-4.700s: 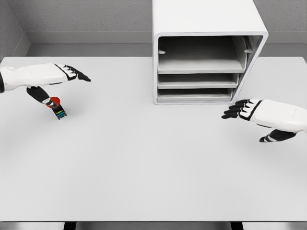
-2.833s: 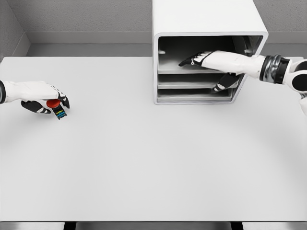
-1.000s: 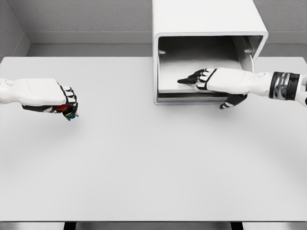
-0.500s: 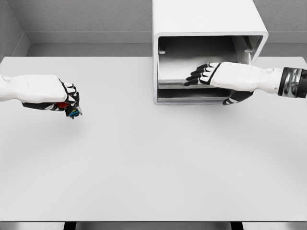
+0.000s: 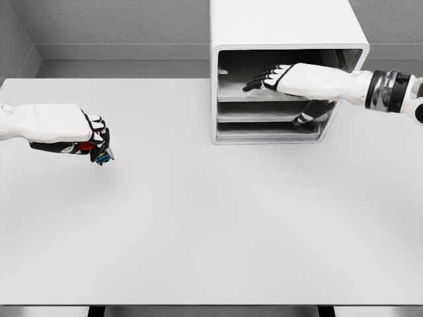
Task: Slide open multi-storey tabletop storage cabinets and put open load switch and slide close multi-storey tabletop storage cabinets
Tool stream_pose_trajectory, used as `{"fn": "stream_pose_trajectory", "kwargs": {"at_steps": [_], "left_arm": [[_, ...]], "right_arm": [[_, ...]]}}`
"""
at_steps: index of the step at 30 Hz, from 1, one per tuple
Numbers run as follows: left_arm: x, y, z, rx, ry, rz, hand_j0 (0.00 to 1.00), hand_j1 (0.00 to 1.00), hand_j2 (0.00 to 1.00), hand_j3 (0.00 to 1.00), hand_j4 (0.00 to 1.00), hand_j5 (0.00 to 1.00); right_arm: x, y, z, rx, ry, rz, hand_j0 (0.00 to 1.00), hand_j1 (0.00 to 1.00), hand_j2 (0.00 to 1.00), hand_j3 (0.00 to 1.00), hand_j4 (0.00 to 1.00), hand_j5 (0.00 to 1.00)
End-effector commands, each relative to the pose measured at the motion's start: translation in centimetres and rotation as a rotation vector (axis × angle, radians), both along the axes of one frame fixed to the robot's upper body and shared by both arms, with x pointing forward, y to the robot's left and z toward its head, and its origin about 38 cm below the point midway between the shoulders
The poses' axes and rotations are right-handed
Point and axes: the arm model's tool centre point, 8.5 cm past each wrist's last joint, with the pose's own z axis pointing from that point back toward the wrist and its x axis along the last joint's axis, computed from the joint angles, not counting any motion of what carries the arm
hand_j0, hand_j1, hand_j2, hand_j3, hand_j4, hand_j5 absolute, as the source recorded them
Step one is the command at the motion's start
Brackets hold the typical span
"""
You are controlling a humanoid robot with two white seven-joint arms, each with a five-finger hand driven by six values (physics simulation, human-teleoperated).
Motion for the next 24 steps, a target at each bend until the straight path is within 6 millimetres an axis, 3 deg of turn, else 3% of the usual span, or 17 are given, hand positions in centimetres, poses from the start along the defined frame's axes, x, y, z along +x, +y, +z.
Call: {"fn": "stream_pose_trajectory", "kwargs": {"at_steps": [1, 7, 12, 18, 24], "left_arm": [[0.0, 0.1, 0.1, -0.003, 0.001, 0.004, 0.33, 0.33, 0.33, 0.33, 0.33, 0.33], [0.0, 0.1, 0.1, -0.002, 0.003, 0.005, 0.33, 0.33, 0.33, 0.33, 0.33, 0.33], [-0.1, 0.4, 0.1, 0.0, 0.002, 0.011, 0.33, 0.33, 0.33, 0.33, 0.33, 0.33], [-0.1, 0.4, 0.2, 0.001, 0.001, 0.013, 0.33, 0.33, 0.33, 0.33, 0.33, 0.33], [-0.1, 0.5, 0.2, 0.002, -0.001, 0.012, 0.33, 0.33, 0.33, 0.33, 0.33, 0.33]], "right_arm": [[1.1, 0.3, -2.4, -0.002, 0.07, -0.036, 1.0, 1.0, 1.0, 1.0, 1.0, 1.0], [1.1, 1.4, -3.8, -0.072, 0.101, -0.022, 1.0, 1.0, 1.0, 1.0, 1.0, 1.0], [1.3, 1.3, -3.1, -0.073, 0.091, -0.043, 1.0, 1.0, 1.0, 1.0, 1.0, 1.0], [-0.4, 2.2, -1.3, -0.074, 0.039, 0.023, 1.0, 1.0, 1.0, 1.0, 1.0, 1.0], [-1.7, 2.5, -0.8, -0.081, 0.018, 0.057, 1.0, 1.0, 1.0, 1.0, 1.0, 1.0]]}}
